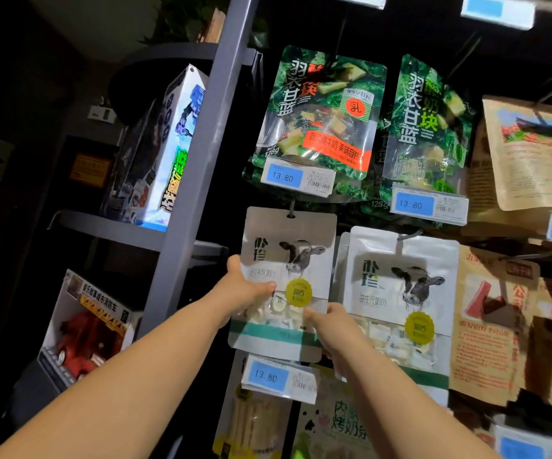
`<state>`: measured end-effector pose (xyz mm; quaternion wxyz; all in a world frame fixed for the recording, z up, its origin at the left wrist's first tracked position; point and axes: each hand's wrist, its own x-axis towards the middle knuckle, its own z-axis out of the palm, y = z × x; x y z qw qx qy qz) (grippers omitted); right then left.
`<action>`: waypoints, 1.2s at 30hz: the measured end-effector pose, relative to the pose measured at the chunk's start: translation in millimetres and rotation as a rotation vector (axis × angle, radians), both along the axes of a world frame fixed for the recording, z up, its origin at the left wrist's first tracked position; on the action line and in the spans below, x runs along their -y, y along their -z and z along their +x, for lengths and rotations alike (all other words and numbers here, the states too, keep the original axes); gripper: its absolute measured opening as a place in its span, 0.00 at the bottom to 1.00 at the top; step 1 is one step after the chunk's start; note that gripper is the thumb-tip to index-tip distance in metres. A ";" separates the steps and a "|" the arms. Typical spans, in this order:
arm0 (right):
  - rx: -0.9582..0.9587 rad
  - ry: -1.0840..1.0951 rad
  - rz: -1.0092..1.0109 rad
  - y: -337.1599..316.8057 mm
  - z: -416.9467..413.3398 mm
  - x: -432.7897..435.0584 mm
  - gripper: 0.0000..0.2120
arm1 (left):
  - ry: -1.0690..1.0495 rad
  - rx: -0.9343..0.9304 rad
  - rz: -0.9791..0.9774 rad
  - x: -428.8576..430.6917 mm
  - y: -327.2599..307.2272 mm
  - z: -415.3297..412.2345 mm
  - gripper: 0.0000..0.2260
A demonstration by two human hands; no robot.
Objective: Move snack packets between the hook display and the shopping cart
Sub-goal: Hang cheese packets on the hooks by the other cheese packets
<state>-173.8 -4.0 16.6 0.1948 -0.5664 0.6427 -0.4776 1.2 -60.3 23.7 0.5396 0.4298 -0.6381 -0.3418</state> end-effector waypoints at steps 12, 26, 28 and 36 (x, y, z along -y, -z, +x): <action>-0.280 0.065 -0.022 6.6 10.5 -14.4 0.14 | -0.198 -0.022 -0.080 -8.2 17.6 -8.1 0.33; -0.003 0.017 -0.165 30.9 -26.3 -84.3 0.15 | -0.299 0.156 -0.437 -89.4 27.9 -48.3 0.25; 0.078 0.043 -0.190 44.2 -43.8 -102.8 0.11 | -0.189 0.164 -0.477 -111.3 38.6 -70.5 0.22; 0.261 0.184 -0.183 120.2 -141.1 -214.6 0.06 | 0.396 0.219 -0.323 -203.3 146.3 -187.7 0.14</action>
